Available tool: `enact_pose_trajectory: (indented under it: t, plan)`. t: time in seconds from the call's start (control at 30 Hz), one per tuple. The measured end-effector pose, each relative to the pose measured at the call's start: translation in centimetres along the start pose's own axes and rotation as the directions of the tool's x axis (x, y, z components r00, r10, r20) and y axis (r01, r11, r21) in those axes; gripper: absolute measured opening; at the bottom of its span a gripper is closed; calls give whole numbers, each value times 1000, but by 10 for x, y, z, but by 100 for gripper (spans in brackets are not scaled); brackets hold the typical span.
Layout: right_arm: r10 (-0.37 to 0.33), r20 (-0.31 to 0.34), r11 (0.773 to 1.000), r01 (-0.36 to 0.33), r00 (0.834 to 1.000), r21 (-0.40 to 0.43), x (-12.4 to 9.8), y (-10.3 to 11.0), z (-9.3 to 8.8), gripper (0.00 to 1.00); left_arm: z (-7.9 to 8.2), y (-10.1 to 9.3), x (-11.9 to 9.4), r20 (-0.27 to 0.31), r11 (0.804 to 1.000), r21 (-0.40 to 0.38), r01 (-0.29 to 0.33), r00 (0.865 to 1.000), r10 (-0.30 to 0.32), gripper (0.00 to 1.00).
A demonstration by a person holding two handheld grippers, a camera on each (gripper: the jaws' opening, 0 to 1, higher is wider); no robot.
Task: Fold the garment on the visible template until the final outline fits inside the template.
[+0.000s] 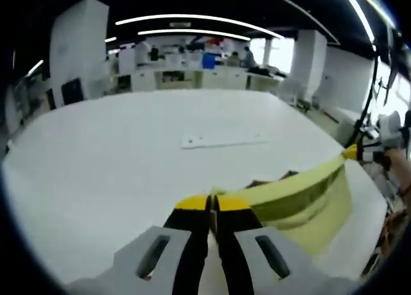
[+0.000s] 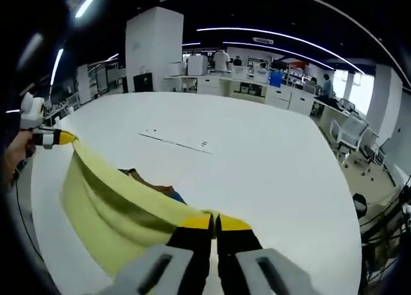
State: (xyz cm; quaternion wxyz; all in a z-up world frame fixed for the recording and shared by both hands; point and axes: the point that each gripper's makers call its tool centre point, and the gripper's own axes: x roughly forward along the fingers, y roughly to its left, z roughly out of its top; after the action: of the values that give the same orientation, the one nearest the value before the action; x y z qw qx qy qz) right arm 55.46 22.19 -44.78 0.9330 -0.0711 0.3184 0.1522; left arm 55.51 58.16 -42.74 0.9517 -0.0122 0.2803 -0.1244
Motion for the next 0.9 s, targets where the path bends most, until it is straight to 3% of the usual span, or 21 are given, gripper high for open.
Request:
enact_pose_trajectory:
  t: [0.23,0.3,0.43,0.53,0.9]
  plan:
    - [-17,-31,1000,18,999,16,27,-2,-15,0,-16,6,26,2,999,-3,-39,999,39,0]
    - [-29,-30,996,31,999,79,36,-5,-20,0,-21,8,33,-2,999,-10,-43,999,43,0]
    - [-44,-34,994,47,998,100,48,-9,-31,0,-25,13,46,10,995,-95,-36,999,37,0]
    - [-40,-39,988,45,998,146,57,-10,-37,0,-33,15,53,-11,994,-94,-48,999,47,0]
    - [-30,-67,990,39,997,138,71,-6,-51,0,-53,26,71,-55,989,-129,-71,996,65,0]
